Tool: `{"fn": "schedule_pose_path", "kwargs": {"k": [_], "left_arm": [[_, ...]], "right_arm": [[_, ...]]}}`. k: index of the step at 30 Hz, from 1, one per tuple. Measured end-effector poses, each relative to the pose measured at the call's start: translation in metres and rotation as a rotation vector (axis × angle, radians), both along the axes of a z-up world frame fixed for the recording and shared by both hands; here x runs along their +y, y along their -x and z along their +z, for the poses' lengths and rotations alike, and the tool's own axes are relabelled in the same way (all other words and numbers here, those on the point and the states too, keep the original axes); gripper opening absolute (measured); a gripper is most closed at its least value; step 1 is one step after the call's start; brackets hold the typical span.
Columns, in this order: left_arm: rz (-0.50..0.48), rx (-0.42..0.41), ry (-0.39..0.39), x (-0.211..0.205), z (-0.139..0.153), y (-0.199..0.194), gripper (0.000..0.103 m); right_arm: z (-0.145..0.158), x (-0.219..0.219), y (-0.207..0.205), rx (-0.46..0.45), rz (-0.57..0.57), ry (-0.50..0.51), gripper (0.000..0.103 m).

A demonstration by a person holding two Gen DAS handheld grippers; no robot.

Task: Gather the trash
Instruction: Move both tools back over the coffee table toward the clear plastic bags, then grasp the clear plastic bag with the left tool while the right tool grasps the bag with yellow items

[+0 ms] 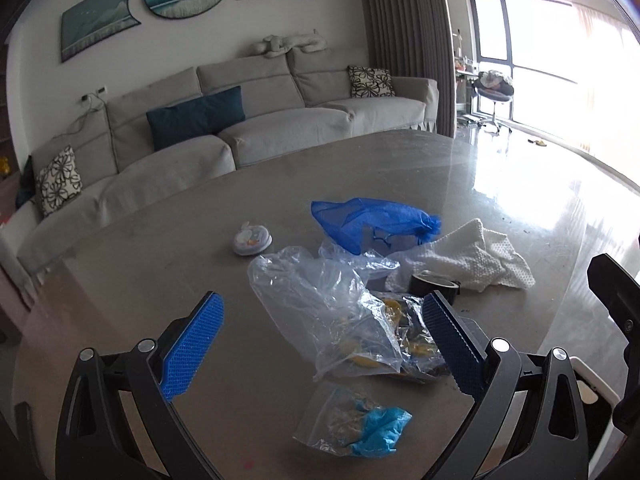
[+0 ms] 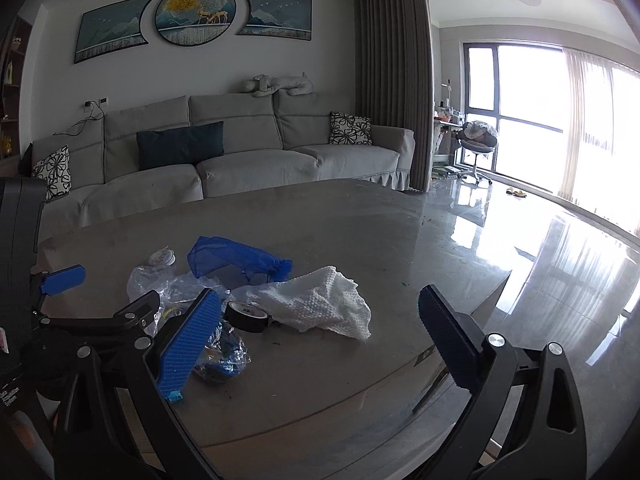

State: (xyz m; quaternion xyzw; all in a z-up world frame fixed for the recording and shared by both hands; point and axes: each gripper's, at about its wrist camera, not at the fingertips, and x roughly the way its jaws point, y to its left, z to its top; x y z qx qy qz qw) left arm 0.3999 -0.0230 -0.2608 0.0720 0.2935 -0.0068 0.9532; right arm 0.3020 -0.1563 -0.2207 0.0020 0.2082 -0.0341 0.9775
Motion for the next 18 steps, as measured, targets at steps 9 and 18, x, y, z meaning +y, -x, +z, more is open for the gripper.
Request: {"fn": "schedule_pose_path", "kwargs": {"k": [9, 18], "left_arm": [[0.075, 0.04, 0.011, 0.026, -0.018, -0.042, 0.099], [0.085, 0.15, 0.123, 0.051, -0.04, -0.063, 0.095]], "right_arm": [[-0.019, 0.02, -0.024, 0.046, 0.032, 0.032, 0.098], [-0.029, 0.027, -0.029, 0.068, 0.049, 0.039, 0.098]]}}
